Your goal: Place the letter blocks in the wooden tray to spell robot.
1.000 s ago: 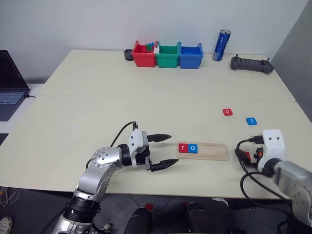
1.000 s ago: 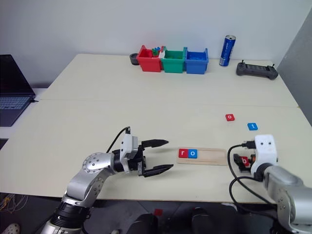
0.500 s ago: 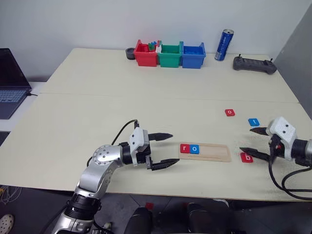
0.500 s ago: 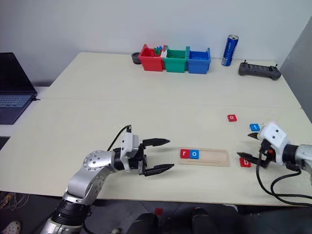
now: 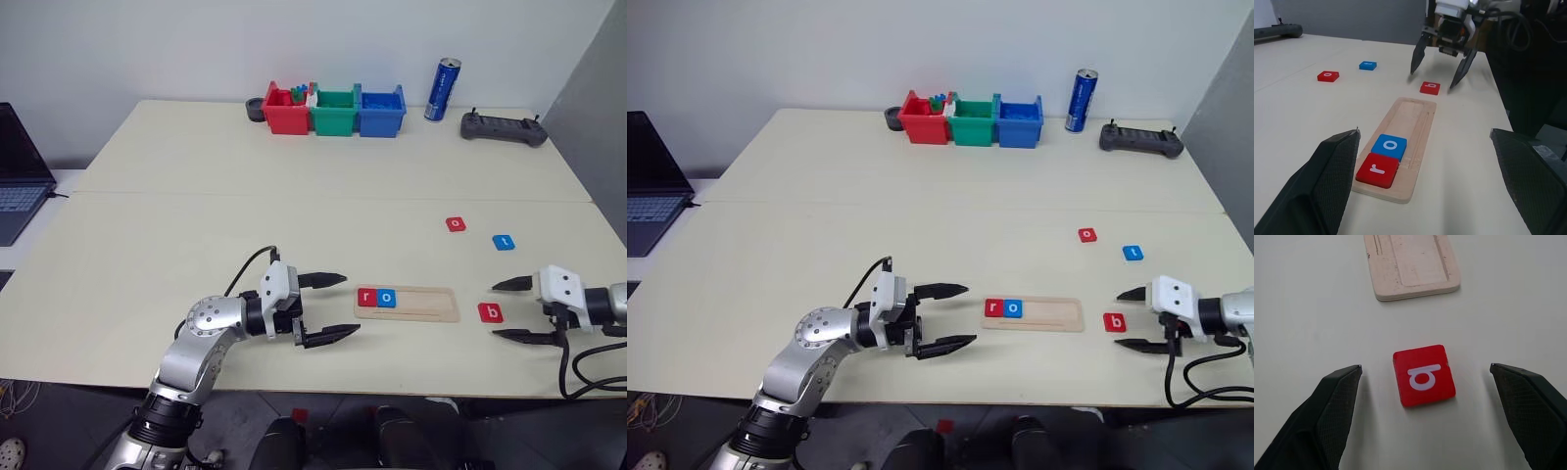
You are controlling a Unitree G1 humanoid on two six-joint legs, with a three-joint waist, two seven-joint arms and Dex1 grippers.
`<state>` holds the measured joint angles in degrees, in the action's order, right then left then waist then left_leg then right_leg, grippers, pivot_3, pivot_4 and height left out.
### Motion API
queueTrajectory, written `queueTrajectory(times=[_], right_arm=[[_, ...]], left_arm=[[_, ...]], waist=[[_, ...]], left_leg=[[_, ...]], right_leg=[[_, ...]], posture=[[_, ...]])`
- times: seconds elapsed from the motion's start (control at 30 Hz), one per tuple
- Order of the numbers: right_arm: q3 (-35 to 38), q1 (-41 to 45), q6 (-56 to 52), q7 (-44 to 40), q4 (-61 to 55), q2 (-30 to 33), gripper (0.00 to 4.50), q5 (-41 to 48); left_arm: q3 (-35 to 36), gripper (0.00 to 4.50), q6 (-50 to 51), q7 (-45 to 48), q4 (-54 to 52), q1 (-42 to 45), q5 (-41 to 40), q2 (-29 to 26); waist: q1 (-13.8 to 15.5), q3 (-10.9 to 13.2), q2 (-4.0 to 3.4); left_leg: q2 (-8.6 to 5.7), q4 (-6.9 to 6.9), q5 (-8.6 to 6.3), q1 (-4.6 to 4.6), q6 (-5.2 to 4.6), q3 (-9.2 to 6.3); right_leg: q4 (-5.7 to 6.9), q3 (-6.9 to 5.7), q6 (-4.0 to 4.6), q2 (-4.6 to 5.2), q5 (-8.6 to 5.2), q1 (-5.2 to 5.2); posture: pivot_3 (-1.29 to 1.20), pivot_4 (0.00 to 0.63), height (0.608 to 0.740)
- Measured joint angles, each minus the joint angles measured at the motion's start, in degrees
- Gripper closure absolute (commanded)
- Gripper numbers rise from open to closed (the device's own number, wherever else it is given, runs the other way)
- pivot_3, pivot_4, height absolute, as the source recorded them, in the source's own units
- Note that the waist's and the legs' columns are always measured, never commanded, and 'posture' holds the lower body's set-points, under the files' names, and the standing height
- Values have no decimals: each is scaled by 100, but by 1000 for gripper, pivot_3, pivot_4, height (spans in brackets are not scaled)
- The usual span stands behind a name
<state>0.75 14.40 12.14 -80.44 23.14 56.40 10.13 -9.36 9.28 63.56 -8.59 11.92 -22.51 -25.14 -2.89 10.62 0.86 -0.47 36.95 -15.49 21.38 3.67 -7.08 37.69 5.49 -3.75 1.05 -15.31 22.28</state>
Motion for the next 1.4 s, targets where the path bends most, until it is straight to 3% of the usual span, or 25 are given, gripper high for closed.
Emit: queueTrajectory(times=[0.17, 0.2, 0.27, 0.5, 0.77, 1.1, 1.4], right_arm=[[-82, 29, 59, 1, 88, -101, 30, 2], [-82, 19, 109, 5, 89, -115, 197, 6], [-88, 4, 174, 1, 105, -127, 634, 7], [-130, 51, 536, -37, 442, -147, 3023, 9], [-137, 161, 494, 89, 548, -157, 3026, 12], [-306, 334, -758, 520, -1408, -821, 3026, 290], [-736, 506, -1216, 781, -1742, -1219, 3026, 188]], left_arm=[[0, 0, -12, 66, 0, 1, 0, -17], [0, 0, -14, 72, 0, 1, 0, -17], [0, 0, -18, 76, 0, 1, 1, -17], [0, 0, -82, 88, 1, 12, 2, -17], [-3, 0, -89, 113, 4, 126, 0, -17], [-1, 0, -98, 202, 96, 201, 0, -24], [0, 0, -110, 207, 128, 206, 0, -40]], waist=[[11, 0, 0], [10, 0, 0], [9, 0, 0], [5, 0, 1], [-13, 1, 2], [-5, 1, 2], [8, 2, 2]], left_leg=[[-1, 0, 0, 0, 0, -1], [-1, 0, 0, -1, 0, 0], [-1, 0, 0, -1, 0, 0], [-1, 1, 0, -25, 0, 6], [0, 1, 0, -50, 0, 6], [-1, 1, 0, -46, 0, 0], [0, -1, 0, -44, 0, -1]], right_leg=[[1, 1, 0, 2, 0, 0], [2, 1, 0, 2, 0, 0], [2, 0, 0, 2, 0, -1], [2, 5, 0, 2, 0, -23], [0, 7, 0, 2, 0, -48], [5, 4, 0, 1, 0, -44], [4, 2, 0, 1, -1, -39]], posture=[[0, 150, 740], [0, 150, 740], [0, 150, 740], [0, 150, 740], [0, 150, 740], [0, 150, 740], [0, 150, 740]])
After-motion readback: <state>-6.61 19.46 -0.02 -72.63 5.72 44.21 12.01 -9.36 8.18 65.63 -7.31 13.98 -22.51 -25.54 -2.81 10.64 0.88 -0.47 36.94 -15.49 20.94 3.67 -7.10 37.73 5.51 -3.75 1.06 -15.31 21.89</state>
